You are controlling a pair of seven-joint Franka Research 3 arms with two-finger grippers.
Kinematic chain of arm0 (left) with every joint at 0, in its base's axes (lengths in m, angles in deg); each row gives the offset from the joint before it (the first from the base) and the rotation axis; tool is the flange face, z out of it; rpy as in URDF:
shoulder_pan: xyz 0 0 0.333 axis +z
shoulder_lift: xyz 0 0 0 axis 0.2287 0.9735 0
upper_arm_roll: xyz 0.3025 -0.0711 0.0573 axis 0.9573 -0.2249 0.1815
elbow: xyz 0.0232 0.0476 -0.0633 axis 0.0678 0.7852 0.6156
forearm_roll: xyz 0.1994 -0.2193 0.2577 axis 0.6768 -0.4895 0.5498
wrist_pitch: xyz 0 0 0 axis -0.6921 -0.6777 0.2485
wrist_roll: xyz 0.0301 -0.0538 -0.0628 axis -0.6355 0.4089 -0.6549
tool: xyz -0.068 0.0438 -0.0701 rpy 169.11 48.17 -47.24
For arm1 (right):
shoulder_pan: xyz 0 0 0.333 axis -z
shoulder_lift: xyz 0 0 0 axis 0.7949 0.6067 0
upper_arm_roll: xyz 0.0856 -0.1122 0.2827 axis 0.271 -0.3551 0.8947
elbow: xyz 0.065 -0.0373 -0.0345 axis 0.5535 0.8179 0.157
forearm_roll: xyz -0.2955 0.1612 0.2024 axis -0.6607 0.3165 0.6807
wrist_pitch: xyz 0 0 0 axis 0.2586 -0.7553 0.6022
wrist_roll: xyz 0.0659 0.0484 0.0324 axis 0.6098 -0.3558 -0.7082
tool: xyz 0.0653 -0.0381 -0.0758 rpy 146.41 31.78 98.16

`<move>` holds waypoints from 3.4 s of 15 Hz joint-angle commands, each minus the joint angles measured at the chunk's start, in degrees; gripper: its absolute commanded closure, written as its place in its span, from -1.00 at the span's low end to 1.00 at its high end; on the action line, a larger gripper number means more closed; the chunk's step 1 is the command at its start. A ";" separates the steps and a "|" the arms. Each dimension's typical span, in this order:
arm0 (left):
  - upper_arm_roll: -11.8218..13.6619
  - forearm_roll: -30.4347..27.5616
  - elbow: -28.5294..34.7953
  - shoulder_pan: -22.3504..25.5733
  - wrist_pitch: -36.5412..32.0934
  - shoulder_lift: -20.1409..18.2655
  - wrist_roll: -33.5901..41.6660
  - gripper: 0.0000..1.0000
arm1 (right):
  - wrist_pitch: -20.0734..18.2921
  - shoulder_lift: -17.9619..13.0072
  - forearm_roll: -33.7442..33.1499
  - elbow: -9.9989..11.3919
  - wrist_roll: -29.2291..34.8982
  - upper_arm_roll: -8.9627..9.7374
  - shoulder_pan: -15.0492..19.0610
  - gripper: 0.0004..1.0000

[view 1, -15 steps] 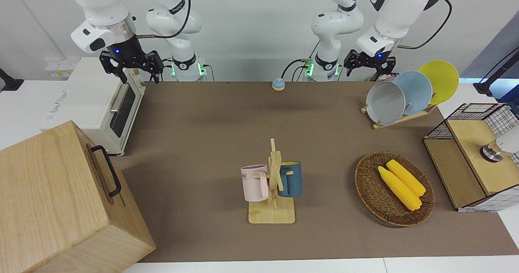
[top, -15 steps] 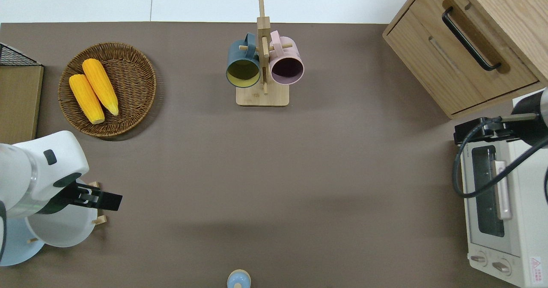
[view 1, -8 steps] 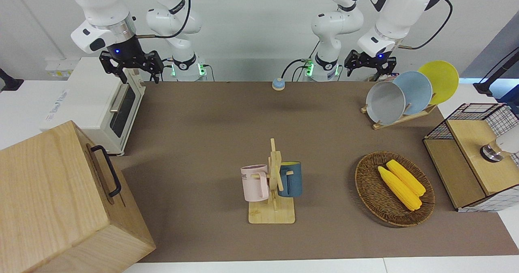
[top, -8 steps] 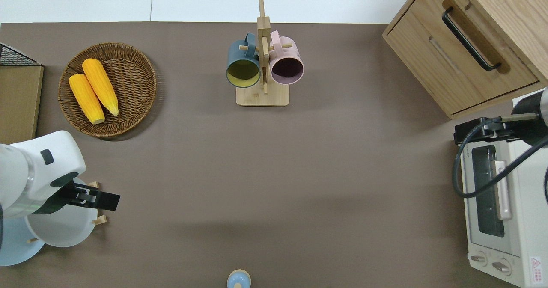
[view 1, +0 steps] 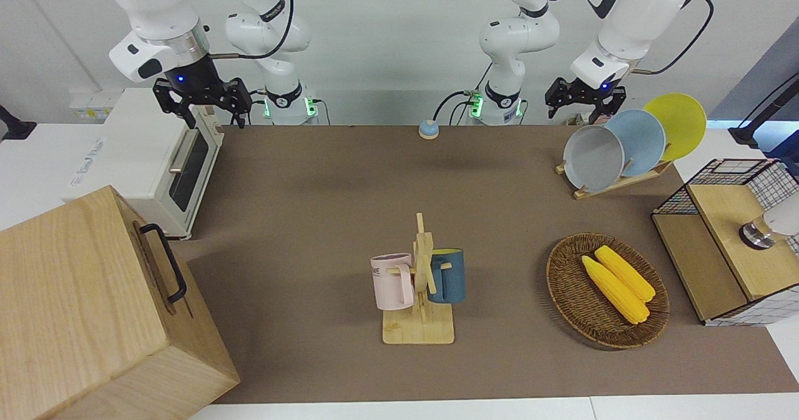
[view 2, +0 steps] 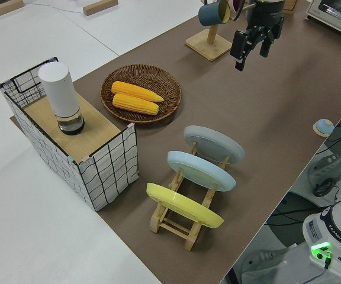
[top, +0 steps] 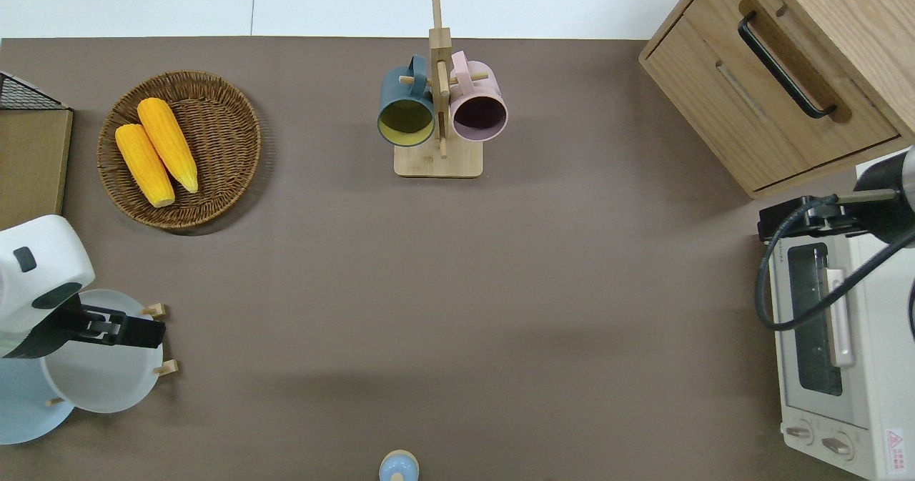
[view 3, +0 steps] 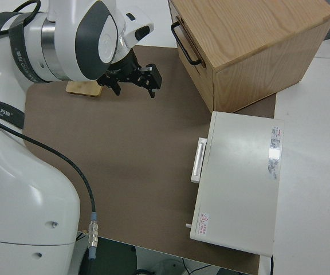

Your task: Pick gray plate from low plate rack and place it on table with left arm

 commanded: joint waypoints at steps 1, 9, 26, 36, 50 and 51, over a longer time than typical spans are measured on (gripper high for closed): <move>2.61 2.47 1.80 0.12 0.73 -1.61 4.00 -1.00 | -0.34 0.11 0.16 -0.29 0.22 0.18 0.13 -0.97; 8.23 7.30 3.55 0.12 1.51 -1.79 6.55 -1.00 | -0.34 0.11 0.24 -0.29 0.22 0.18 0.13 -0.97; 13.52 9.94 19.37 1.52 20.49 -1.61 6.46 -1.00 | -0.34 0.11 0.24 -0.29 0.22 0.18 0.13 -0.97; 13.52 10.03 22.54 1.96 25.25 -1.26 6.46 -0.98 | -0.34 0.11 0.24 -0.29 0.22 0.18 0.21 -0.97; 13.43 10.74 23.25 2.75 26.13 -0.73 6.55 1.00 | -0.34 0.11 0.16 -0.29 0.22 0.18 0.13 -0.97; 13.43 10.74 23.25 2.75 25.87 -0.73 6.55 1.00 | -0.34 0.11 0.24 -0.29 0.22 0.18 0.13 -0.97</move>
